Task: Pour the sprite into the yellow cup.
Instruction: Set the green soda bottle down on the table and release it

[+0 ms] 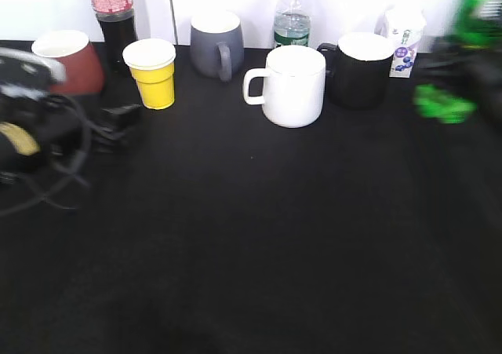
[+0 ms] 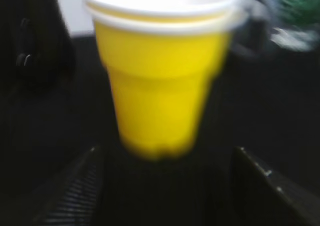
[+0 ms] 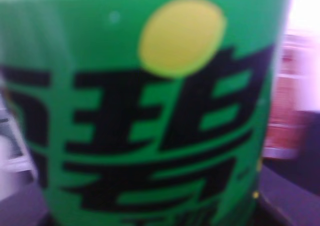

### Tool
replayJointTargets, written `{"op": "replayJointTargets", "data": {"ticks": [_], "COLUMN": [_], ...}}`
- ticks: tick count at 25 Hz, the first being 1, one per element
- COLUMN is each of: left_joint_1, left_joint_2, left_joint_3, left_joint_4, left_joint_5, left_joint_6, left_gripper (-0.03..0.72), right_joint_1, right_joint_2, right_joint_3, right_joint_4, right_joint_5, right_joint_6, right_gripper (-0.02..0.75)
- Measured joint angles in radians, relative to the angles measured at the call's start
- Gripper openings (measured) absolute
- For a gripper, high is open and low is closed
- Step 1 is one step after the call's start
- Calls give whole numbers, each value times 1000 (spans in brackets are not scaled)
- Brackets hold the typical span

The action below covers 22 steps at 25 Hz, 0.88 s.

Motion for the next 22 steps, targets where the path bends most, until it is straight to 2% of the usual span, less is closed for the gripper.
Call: {"op": "replayJointTargets", "data": {"ticks": [3, 5, 7, 13, 15, 17, 18, 22], "left_joint_1": [0, -2, -18, -40, -40, -40, -40, -40], "left_joint_2": [-185, -272, -320, -326, -326, -326, -326, -326], "left_joint_3": [8, 9, 11, 11, 11, 11, 11, 11], "left_joint_4": [2, 4, 15, 16, 16, 16, 16, 14], "left_joint_5": [218, 355, 424, 446, 448, 448, 448, 448], "left_joint_6": [0, 0, -1, -1, -1, -1, -1, -1], "left_gripper": [593, 591, 591, 588, 584, 584, 584, 584], "right_joint_1": [-159, -206, -216, -222, -222, -222, -222, -222], "right_joint_2": [33, 131, 235, 403, 406, 406, 405, 334], "right_joint_3": [-17, -90, -184, -411, -421, -421, -419, -309], "right_joint_4": [-131, -212, -245, -329, -335, -336, -336, -336], "right_joint_5": [3, 2, 2, 64, 73, 74, 65, 64], "right_joint_6": [86, 143, 154, 159, 160, 160, 160, 161], "right_gripper": [459, 459, 459, 459, 481, 570, 591, 599]}}
